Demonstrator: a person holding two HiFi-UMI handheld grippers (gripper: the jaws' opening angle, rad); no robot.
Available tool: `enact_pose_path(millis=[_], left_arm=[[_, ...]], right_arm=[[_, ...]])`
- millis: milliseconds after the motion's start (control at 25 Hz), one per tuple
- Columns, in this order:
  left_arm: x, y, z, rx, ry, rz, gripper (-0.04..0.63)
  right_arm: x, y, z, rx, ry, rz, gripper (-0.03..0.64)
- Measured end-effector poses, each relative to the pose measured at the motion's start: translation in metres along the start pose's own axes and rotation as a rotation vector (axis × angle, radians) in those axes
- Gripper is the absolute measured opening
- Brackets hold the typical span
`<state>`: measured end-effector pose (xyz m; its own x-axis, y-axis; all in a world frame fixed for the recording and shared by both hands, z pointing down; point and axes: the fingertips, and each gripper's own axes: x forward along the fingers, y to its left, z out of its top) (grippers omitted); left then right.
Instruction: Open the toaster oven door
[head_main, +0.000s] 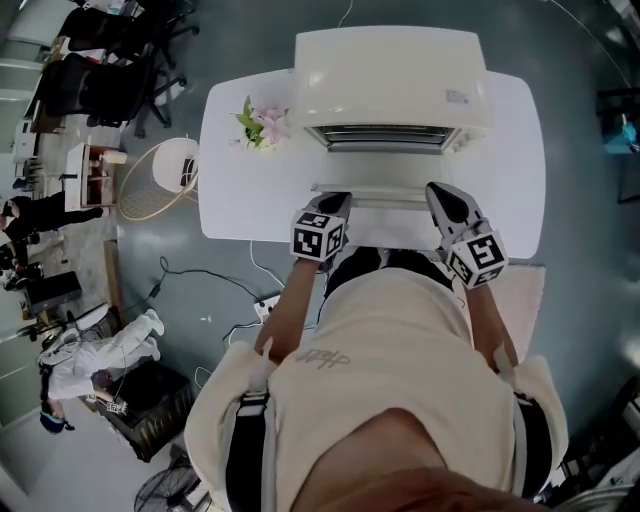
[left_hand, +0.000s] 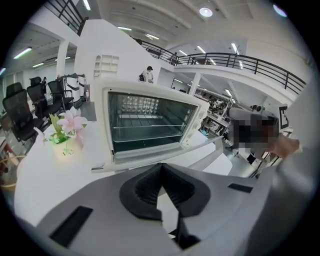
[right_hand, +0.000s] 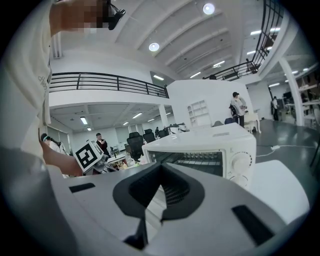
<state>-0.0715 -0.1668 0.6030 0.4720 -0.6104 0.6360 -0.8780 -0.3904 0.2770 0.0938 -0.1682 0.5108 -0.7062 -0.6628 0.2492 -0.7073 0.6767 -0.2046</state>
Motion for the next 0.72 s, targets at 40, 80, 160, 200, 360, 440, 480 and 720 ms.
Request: enact_pose_path(millis=[40, 80, 160, 200, 360, 440, 480, 720], left_arm=[[0.001, 0.000, -0.004, -0.009, 0.009, 0.001, 0.018], [0.001, 0.001, -0.008, -0.020, 0.016, 0.002, 0.018], [0.001, 0.002, -0.015, -0.043, 0.028, 0.006, 0.018], [0.001, 0.003, -0.017, -0.053, 0.030, 0.010, 0.018], [-0.001, 0.005, -0.022, -0.078, 0.025, 0.033, 0.020], [0.001, 0.006, -0.024, -0.082, 0.025, 0.040, 0.020], [0.002, 0.006, -0.026, -0.083, 0.029, 0.043, 0.020], [0.008, 0.007, -0.047, -0.088, 0.064, 0.064, 0.018]], right_arm=[[-0.001, 0.000, -0.001, -0.001, 0.003, 0.007, 0.006], [-0.001, 0.001, -0.003, -0.003, 0.005, 0.014, 0.006], [-0.003, 0.001, -0.005, -0.003, 0.008, 0.025, 0.006], [-0.004, 0.001, -0.005, -0.001, 0.010, 0.029, 0.006], [-0.009, 0.000, -0.009, 0.003, 0.027, 0.050, 0.006], [-0.010, -0.001, -0.015, 0.001, 0.035, 0.063, 0.006], [-0.010, -0.001, -0.018, 0.002, 0.039, 0.068, 0.006], [-0.012, -0.003, -0.029, 0.001, 0.048, 0.085, 0.006]])
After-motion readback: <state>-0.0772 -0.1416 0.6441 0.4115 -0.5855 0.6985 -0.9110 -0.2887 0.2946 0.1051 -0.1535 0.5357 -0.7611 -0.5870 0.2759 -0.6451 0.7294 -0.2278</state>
